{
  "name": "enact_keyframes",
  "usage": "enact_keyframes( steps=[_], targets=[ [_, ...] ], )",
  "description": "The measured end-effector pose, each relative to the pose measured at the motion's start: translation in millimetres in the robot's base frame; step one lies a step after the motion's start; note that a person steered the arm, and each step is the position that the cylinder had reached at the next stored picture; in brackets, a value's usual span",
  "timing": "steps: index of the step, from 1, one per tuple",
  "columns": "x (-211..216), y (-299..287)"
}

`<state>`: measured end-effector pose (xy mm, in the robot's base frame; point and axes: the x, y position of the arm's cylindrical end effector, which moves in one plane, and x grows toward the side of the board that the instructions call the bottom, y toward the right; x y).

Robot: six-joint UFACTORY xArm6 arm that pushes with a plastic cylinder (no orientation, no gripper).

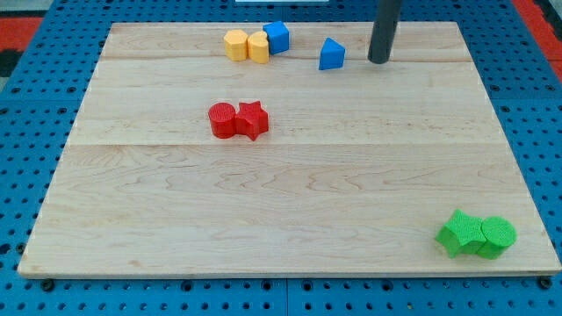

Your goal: Move your arm towards right

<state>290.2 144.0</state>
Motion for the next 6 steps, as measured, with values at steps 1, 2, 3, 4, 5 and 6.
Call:
enact_keyframes(
  steps=[1, 2, 3, 4, 5, 6],
  targets=[
    [-2.7, -69.3],
    [-14.6, -88.1],
    [-5.8, -60.1],
    [0.6, -13.0],
    [0.6, 2.5],
    [29.9, 48.9]
  ],
)
